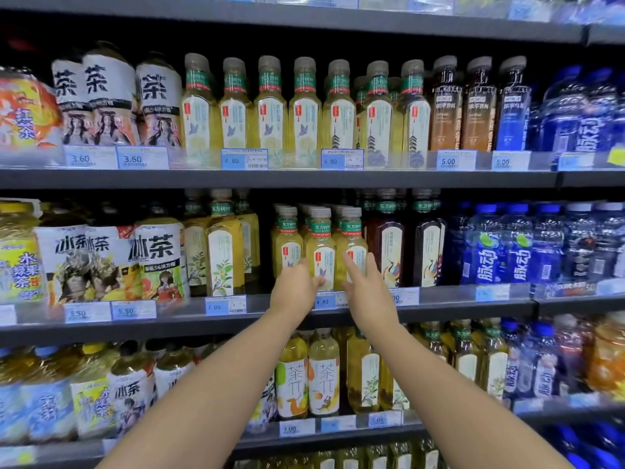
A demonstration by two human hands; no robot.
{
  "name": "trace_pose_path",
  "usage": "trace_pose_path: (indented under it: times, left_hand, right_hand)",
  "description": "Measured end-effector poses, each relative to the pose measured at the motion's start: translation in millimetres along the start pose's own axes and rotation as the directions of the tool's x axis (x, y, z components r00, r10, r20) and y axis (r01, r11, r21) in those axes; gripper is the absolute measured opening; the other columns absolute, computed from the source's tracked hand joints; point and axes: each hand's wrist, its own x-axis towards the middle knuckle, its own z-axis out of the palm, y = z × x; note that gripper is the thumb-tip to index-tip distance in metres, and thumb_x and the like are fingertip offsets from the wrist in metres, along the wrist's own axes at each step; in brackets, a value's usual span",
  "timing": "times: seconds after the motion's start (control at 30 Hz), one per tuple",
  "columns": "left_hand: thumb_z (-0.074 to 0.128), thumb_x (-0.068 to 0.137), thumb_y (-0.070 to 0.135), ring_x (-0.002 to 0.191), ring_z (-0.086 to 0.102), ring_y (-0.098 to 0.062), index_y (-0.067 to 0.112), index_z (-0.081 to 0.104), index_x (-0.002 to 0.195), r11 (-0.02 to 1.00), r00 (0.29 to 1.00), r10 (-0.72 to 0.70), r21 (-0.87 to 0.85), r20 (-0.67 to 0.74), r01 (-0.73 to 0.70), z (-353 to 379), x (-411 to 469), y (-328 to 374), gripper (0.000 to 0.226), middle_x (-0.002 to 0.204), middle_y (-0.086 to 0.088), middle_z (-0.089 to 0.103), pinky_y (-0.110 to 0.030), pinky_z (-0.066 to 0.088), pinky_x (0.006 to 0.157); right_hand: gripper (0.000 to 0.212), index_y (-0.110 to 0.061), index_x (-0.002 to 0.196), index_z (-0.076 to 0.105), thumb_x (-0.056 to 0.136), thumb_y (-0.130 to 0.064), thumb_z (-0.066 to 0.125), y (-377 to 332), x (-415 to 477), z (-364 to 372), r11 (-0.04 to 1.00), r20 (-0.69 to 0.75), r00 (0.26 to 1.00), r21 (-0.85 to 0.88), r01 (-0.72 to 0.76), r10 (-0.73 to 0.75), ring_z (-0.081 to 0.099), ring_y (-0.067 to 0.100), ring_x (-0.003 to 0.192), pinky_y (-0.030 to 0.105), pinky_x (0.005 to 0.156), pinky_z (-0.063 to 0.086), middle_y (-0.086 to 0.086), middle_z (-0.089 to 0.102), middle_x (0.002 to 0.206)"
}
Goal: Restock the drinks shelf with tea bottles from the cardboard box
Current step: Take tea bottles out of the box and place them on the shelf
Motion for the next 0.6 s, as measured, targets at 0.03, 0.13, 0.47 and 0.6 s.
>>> trace_pose_path:
  times: [0.03, 0.13, 0.47, 0.6]
  left_hand:
    - [0.064, 0.094, 0.039, 0.098, 0.066, -0.020, 0.017, 0.056, 0.125, 1.000, 1.000, 0.021, 0.014, -0.020, -0.020, -1, -8, -1, 0.039, 0.112, -0.004, 0.068, -0.034, 0.058, 0.074]
    - [0.063, 0.095, 0.032, 0.111, 0.058, -0.020, 0.017, 0.061, 0.120, 0.975, 0.962, 0.212, 0.107, -0.173, -0.196, 1, -37, -16, 0.029, 0.117, 0.000, 0.066, -0.039, 0.053, 0.092]
    - [0.061, 0.094, 0.016, 0.095, 0.058, -0.024, 0.017, 0.068, 0.118, 0.928, 0.943, 0.327, 0.211, -0.070, -0.306, 98, -188, -115, 0.025, 0.105, 0.002, 0.067, -0.040, 0.050, 0.080]
    - [0.069, 0.084, 0.010, 0.083, 0.061, -0.027, 0.019, 0.072, 0.105, 0.949, 0.975, 0.213, 0.224, 0.070, -0.224, 159, -279, -181, 0.022, 0.090, 0.000, 0.069, -0.038, 0.047, 0.070]
  right_hand:
    - [0.065, -0.031, 0.153, 0.020, 0.100, -0.019, 0.054, 1, -7, -1, 1.000, -0.018, 1.000, -0.008, 0.017, -0.017, 0.042, 0.031, 0.132, 0.038, 0.092, 0.049, 0.015, 0.020, 0.157]
    - [0.048, -0.020, 0.142, 0.043, 0.097, -0.021, 0.057, 8, -30, 3, 0.994, -0.101, 0.991, -0.069, 0.080, -0.087, 0.046, 0.033, 0.126, 0.043, 0.100, 0.043, 0.015, 0.044, 0.143]
    - [0.038, -0.015, 0.115, 0.064, 0.078, -0.010, 0.074, 28, -180, 110, 0.980, 0.004, 0.980, -0.006, 0.201, -0.201, 0.058, 0.027, 0.092, 0.039, 0.073, 0.050, 0.005, 0.060, 0.108]
    - [0.014, -0.012, 0.102, 0.067, 0.090, -0.018, 0.063, 48, -286, 184, 0.987, 0.135, 0.978, 0.055, 0.151, -0.157, 0.061, 0.030, 0.081, 0.038, 0.061, 0.052, 0.006, 0.061, 0.096]
